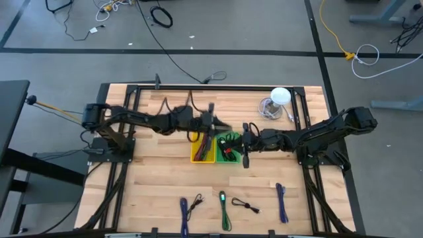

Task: Pick & Place USB Port
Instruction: Put the black charger cable into the green basket

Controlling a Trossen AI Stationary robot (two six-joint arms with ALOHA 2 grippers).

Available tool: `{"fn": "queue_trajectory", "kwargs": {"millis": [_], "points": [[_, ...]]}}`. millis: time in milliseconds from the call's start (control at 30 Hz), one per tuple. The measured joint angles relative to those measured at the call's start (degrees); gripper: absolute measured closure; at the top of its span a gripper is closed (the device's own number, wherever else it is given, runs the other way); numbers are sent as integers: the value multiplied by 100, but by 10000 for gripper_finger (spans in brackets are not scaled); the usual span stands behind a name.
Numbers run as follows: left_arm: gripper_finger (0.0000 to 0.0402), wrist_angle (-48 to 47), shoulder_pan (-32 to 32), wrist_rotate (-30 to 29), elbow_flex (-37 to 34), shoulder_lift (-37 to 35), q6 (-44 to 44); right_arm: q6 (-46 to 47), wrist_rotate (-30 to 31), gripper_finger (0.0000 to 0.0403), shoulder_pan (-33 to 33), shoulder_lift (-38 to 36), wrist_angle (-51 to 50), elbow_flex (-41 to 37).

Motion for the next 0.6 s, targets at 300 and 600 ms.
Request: {"fn": "queue_trajectory", "kwargs": {"millis": [300, 600], "points": [[349, -1385, 363, -15, 9, -905, 5, 630, -43, 384, 27, 7, 521, -551], [349, -1696, 403, -42, 5, -987, 18, 1235, 254, 384, 286, 604, 1315, -780]]}}
